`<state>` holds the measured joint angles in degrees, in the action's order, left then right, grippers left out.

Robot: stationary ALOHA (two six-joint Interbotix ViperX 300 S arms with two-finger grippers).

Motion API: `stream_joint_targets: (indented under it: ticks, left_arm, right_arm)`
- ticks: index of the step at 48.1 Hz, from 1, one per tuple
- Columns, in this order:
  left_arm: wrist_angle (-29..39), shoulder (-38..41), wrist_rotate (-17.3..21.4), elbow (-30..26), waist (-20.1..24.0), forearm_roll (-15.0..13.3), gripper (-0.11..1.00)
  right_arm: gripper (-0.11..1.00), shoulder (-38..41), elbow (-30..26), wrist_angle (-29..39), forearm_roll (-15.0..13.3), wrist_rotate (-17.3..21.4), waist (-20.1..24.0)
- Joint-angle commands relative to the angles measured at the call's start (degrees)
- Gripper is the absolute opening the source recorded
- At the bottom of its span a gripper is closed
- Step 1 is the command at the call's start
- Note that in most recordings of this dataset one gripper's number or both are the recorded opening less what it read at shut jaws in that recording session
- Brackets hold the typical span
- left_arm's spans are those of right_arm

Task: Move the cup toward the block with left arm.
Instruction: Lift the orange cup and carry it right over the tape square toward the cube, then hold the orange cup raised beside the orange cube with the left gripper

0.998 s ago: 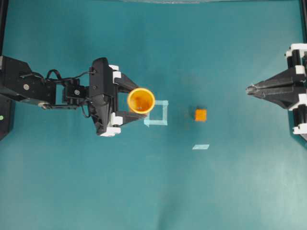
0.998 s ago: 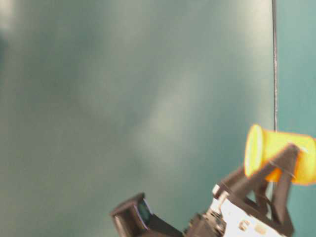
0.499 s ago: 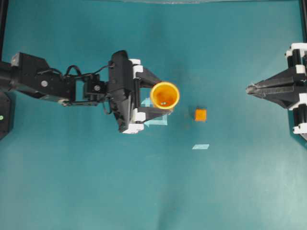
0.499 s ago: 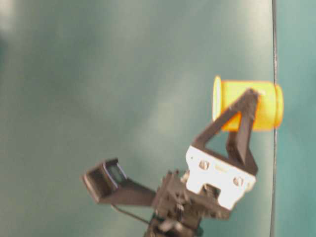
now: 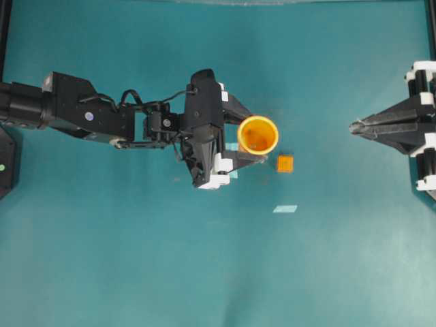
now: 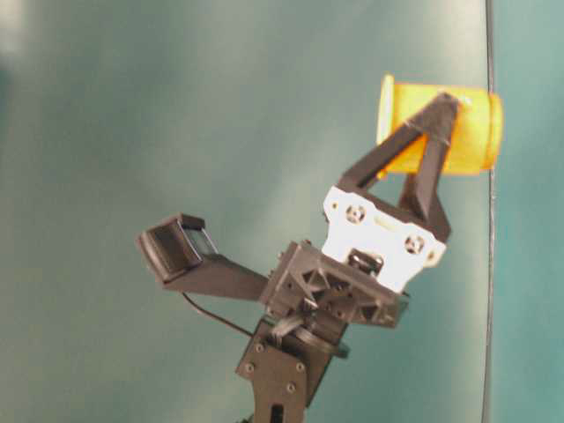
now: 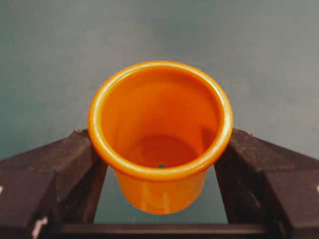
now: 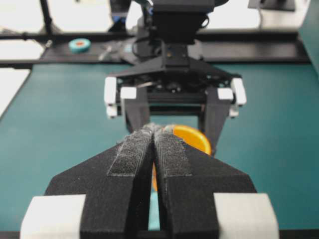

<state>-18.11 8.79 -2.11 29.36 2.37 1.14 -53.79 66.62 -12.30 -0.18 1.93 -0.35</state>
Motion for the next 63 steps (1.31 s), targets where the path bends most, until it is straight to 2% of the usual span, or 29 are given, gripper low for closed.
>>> stream_joint_targets:
  ticks: [1,23,37,47,63]
  left_arm:
    - [-0.26,-0.62,0.09,-1.85,-0.09,0.18,0.63]
    - [-0.09,1.23,0.09,-5.8,-1.41,0.18,0.63]
    - [5.62,4.13,0.09,-11.34,-1.58,0.18,0.63]
    - [6.86,5.89,0.18,-14.77,-1.58,0.18,0.63]
    - [6.86,6.33,2.9,-15.82,-1.67,0.18,0.63]
  right_arm:
    - [0.0,0.18,-1.67,-0.26,0.09,0.0,0.0]
    - [0.0,0.26,-1.76,-0.35,0.0,-0.09,0.0]
    - [0.0,0.26,-2.02,-0.35,0.0,0.0,0.0]
    - [0.0,0.18,-2.02,-0.26,0.0,0.0,0.0]
    - [0.0,0.18,-2.11,-0.26,0.0,0.0,0.0]
